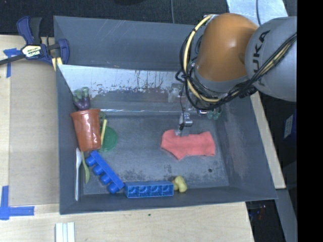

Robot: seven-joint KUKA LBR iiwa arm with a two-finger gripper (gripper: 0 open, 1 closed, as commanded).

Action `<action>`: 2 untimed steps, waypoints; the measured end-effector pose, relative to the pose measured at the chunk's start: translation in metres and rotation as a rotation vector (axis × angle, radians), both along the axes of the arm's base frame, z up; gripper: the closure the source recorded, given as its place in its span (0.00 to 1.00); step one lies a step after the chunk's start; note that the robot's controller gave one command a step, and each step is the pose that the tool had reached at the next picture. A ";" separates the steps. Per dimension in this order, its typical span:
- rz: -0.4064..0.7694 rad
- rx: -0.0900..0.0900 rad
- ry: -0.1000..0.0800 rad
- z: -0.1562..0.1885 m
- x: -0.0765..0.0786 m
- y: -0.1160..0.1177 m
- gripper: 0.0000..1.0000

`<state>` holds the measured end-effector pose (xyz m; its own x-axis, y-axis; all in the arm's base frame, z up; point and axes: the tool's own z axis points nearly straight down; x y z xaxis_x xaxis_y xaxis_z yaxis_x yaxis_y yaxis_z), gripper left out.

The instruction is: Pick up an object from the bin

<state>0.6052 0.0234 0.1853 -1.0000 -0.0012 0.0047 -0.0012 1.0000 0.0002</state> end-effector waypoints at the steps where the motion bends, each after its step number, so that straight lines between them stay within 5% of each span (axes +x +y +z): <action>1: -0.001 0.000 -0.008 0.005 0.002 0.000 0.00; 2: 0.017 -0.001 -0.012 -0.093 -0.028 -0.060 0.00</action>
Offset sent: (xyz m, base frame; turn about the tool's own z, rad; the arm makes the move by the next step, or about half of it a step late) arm -0.0361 -0.0725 -0.1153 -0.0197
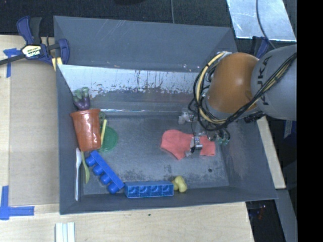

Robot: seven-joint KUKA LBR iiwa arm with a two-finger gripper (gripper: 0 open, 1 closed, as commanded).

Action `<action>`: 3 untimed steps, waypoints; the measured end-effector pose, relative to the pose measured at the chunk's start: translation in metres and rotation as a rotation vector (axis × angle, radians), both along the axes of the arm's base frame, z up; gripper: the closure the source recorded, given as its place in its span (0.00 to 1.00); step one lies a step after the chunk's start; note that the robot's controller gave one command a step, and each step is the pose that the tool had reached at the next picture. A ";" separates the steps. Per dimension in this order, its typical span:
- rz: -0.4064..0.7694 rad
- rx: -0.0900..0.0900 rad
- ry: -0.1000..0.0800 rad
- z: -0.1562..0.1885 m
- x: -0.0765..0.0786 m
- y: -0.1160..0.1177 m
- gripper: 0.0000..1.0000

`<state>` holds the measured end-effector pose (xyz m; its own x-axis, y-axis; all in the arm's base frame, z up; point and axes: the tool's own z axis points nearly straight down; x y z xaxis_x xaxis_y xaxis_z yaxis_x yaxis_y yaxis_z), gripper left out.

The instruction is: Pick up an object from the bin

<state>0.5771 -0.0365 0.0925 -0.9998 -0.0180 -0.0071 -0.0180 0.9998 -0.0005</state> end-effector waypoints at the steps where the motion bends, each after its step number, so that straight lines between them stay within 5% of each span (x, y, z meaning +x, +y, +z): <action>1: 0.078 0.001 -0.004 0.023 -0.007 -0.011 0.00; 3: 0.009 0.000 -0.011 -0.022 0.007 -0.019 0.00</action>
Offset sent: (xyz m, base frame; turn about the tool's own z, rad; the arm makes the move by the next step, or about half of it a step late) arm -0.0049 -0.0083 -0.0217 -0.0179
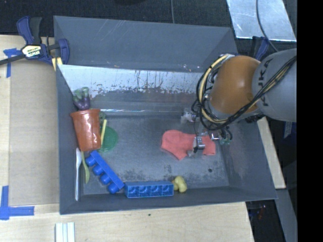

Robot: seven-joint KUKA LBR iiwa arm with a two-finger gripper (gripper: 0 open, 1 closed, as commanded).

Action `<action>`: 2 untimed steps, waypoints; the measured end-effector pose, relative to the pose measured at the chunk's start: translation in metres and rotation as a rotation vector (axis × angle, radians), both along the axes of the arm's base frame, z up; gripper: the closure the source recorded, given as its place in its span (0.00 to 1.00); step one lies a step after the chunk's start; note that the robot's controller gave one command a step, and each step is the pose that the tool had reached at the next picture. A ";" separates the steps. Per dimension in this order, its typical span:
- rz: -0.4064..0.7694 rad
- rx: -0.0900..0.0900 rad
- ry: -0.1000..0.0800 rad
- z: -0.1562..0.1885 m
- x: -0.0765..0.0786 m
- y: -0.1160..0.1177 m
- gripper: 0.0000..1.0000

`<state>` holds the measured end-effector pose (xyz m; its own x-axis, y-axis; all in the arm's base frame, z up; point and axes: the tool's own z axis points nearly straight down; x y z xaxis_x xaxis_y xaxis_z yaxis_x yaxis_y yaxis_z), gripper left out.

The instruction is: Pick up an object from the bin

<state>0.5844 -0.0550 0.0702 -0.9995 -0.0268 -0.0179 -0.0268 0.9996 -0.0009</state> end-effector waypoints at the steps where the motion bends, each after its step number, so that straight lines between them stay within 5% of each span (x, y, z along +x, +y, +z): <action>1: 0.025 0.000 0.004 0.002 -0.004 0.019 1.00; 2: 0.024 0.000 0.004 0.002 -0.004 0.019 1.00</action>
Offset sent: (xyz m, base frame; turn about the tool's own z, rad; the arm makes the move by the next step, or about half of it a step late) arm 0.0000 0.0000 0.0000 0.0000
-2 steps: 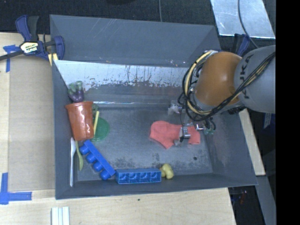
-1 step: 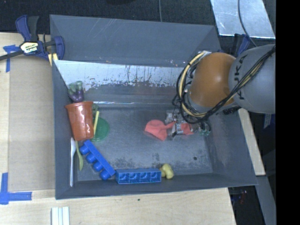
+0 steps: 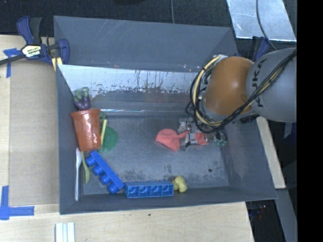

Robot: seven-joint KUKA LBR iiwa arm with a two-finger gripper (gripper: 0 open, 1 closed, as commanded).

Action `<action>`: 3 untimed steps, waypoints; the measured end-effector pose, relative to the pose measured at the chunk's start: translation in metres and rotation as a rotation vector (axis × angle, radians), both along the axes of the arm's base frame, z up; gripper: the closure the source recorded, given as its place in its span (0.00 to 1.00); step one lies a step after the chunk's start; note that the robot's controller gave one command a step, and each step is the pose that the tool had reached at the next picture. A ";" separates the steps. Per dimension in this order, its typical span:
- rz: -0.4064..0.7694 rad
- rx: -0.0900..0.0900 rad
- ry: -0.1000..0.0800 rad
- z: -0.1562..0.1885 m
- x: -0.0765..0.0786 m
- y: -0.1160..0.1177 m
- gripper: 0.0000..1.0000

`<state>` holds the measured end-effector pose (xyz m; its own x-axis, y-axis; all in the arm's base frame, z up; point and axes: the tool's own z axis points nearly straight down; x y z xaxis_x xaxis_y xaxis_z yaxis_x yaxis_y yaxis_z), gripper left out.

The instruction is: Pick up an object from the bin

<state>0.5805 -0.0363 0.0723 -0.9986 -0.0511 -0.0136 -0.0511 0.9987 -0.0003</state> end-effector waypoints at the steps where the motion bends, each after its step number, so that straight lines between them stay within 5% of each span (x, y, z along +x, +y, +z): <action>1: 0.000 0.000 0.007 0.039 -0.003 0.000 1.00; 3: -0.001 -0.001 0.001 0.083 -0.001 0.000 1.00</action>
Offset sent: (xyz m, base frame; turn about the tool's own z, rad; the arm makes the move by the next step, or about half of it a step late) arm -0.0037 0.0003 0.0712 0.0001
